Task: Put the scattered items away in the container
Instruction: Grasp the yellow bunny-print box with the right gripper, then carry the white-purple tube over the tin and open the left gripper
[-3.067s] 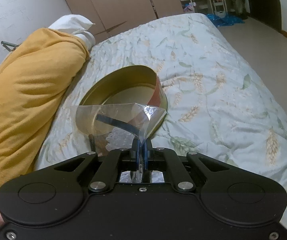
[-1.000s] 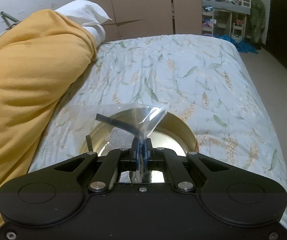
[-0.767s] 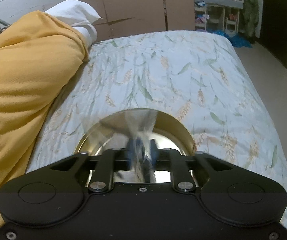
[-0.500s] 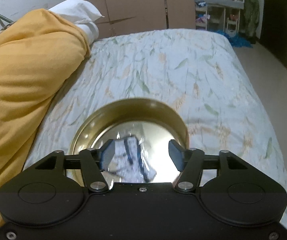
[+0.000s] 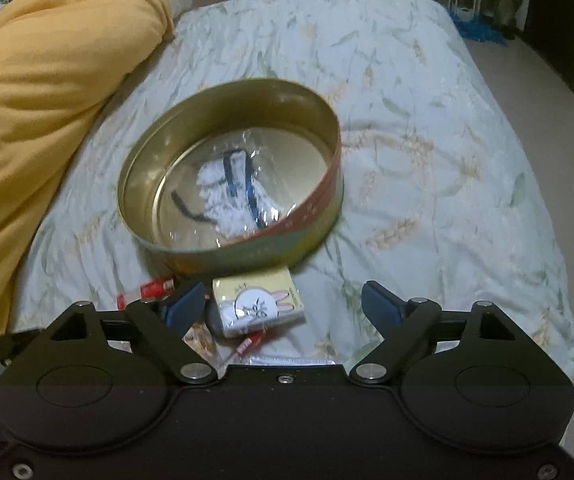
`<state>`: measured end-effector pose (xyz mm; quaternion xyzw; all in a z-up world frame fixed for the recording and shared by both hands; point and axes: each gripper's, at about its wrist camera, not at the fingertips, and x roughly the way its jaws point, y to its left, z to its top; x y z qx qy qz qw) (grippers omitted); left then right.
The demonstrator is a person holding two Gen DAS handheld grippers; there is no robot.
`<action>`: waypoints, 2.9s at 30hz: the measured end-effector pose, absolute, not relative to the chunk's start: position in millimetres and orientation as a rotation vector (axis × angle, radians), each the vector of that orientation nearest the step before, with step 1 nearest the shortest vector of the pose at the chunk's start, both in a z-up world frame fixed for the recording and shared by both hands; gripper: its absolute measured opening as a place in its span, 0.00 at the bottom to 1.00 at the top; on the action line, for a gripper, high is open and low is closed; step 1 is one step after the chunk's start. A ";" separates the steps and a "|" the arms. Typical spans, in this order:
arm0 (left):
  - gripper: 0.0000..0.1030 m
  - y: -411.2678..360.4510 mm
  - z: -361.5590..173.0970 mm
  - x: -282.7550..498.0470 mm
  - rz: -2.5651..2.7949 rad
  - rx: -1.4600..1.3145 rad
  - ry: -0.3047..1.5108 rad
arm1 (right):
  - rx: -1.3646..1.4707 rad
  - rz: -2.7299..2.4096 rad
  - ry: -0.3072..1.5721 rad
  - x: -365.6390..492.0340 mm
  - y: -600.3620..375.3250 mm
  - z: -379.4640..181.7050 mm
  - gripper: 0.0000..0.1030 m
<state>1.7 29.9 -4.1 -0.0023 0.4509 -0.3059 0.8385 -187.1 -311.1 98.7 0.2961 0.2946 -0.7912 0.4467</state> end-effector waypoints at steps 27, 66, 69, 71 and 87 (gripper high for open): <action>0.71 26.3 -4.3 0.4 -0.666 0.028 0.951 | 0.885 -1.785 0.882 -235.8 -388.6 -6.1 0.88; 0.71 27.0 35.5 -15.9 -0.656 0.120 0.913 | 0.878 -1.918 0.591 -185.6 -267.8 68.5 0.63; 0.71 26.6 49.2 -11.2 -0.647 0.115 0.894 | 0.881 -1.924 0.595 -186.9 -268.0 68.9 0.63; 0.71 25.9 58.1 -6.9 -0.644 0.108 0.881 | 0.887 -1.925 0.584 -188.3 -267.4 69.9 0.63; 0.71 4.7 92.1 38.2 -0.652 0.146 0.808 | 0.895 -1.923 0.564 -191.4 -271.4 68.9 0.63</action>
